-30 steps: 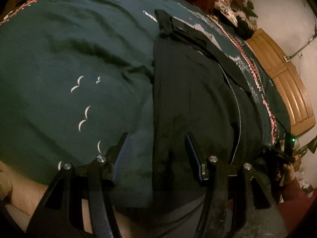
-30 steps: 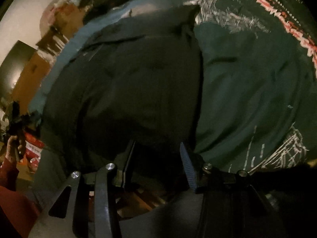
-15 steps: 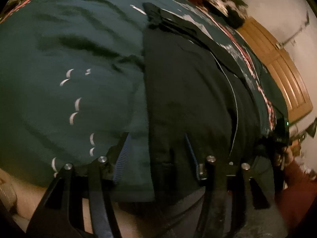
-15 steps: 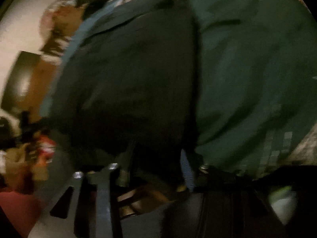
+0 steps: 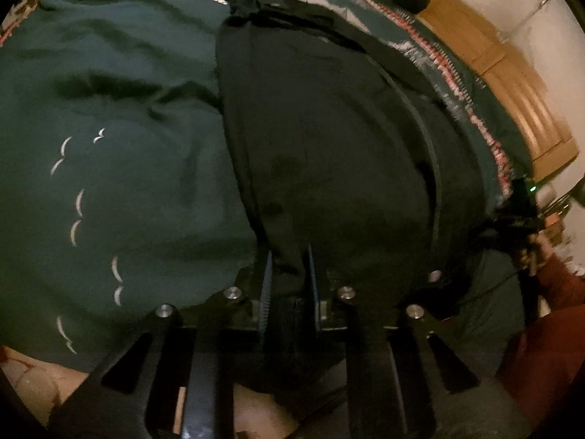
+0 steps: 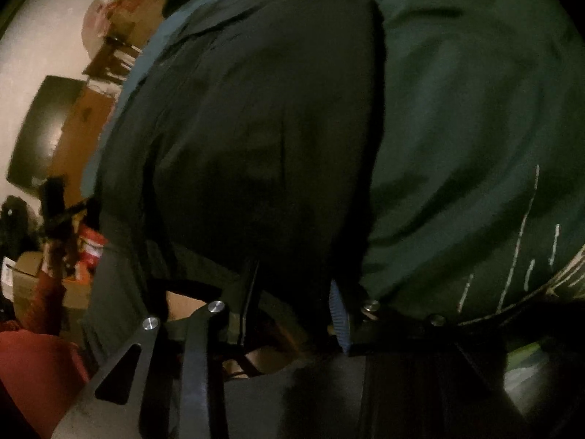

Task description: Fold large clothes

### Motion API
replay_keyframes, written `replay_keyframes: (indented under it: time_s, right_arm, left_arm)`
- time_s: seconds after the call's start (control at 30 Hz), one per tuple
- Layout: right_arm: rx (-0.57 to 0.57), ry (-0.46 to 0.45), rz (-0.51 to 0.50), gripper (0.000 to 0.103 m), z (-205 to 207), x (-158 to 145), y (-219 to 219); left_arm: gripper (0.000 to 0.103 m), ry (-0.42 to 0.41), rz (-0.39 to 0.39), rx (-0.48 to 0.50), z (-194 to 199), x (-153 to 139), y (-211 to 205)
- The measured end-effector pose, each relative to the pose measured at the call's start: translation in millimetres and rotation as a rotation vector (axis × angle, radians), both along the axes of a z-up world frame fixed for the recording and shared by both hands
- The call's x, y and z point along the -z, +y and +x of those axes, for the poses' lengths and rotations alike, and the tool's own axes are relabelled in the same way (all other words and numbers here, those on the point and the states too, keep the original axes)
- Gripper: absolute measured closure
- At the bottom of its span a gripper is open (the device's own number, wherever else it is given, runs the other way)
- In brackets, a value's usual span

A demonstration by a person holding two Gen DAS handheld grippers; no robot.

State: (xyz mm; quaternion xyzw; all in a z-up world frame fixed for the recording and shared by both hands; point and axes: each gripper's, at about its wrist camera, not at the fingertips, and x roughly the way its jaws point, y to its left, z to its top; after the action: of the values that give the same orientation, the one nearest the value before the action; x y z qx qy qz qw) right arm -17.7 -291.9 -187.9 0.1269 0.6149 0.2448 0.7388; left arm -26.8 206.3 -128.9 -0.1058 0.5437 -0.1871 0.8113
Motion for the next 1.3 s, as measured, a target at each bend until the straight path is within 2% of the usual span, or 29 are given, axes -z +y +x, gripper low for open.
replay_keyframes:
  time_s: [0.1,0.2,0.27,0.3,0.47,0.53,0.63,0.7,0.77,0.87,0.93,0.97,1.07,1.13,1.17,1.2,1.23,1.27,1.3]
  right_arm:
    - [0.011,-0.020,-0.040,0.069,1.4,1.2,1.3]
    - [-0.011,-0.044,-0.075,0.066,-0.8,-3.0,8.6]
    - [-0.018,-0.040,-0.070,0.064,0.4,-2.7,9.3]
    - [-0.020,-0.035,-0.065,0.060,2.5,-2.9,8.2]
    - [-0.053,-0.040,-0.018,0.060,0.4,-14.7,6.1]
    - [-0.045,-0.035,0.007,0.060,-0.5,-15.7,3.7]
    - [-0.036,-0.018,-0.040,0.060,6.3,-2.3,4.3]
    - [-0.037,-0.013,-0.023,0.053,7.8,0.5,6.6]
    - [-0.048,-0.008,-0.026,0.053,5.9,-0.6,7.3]
    - [-0.063,-0.004,-0.016,0.076,2.4,-6.3,8.3]
    - [-0.054,-0.008,0.016,0.078,1.7,-13.6,2.3]
    - [-0.054,-0.004,0.012,0.077,2.0,-12.3,1.6]
    - [-0.057,0.042,-0.019,0.057,3.7,7.2,4.2]
    - [-0.082,0.072,-0.051,0.056,3.5,17.3,13.6]
    - [-0.090,0.064,-0.056,0.057,3.1,15.1,15.0]
    - [-0.097,0.052,-0.063,0.074,1.7,11.8,15.7]
    - [-0.099,0.031,-0.070,0.084,-0.9,4.9,15.7]
    - [-0.091,0.022,-0.054,0.094,-2.0,-2.1,14.0]
    - [-0.082,0.011,-0.015,0.096,-4.0,-11.9,11.0]
  left_arm:
    - [0.086,-0.009,-0.012,-0.016,-0.2,3.3,4.7]
    - [0.084,-0.023,0.014,0.000,-1.2,2.2,-4.2]
    - [0.082,-0.019,0.002,0.024,0.6,1.6,-9.0]
    - [0.085,-0.016,-0.008,0.030,2.3,0.0,-9.1]
    - [0.088,-0.032,-0.059,0.024,-3.6,-9.6,2.1]
    - [0.087,-0.013,-0.035,0.017,-1.5,0.9,3.5]
    - [0.086,-0.008,-0.049,0.012,1.9,11.0,5.9]
    - [0.089,-0.007,-0.058,0.010,0.6,7.1,6.5]
    - [0.091,-0.010,-0.065,0.015,-2.1,3.1,6.2]
    - [0.092,-0.039,-0.139,0.003,-6.0,-9.7,12.4]
    - [0.091,-0.037,-0.126,0.013,-6.0,-9.5,11.4]
    - [0.091,-0.026,-0.093,0.019,-4.2,-4.8,8.6]
    - [0.087,-0.019,-0.029,0.040,-4.6,8.5,0.9]
    - [0.088,-0.011,-0.039,0.030,-5.8,5.9,1.9]
    - [0.089,-0.003,-0.054,0.015,-6.6,3.9,3.7]
    - [0.091,0.001,-0.085,-0.004,-8.0,0.9,6.3]
    - [0.092,-0.002,-0.132,-0.022,-9.6,-5.0,7.6]
    - [0.092,-0.021,-0.182,-0.039,-10.8,-16.2,8.4]
    - [0.093,-0.043,-0.227,-0.052,-12.2,-27.2,11.6]
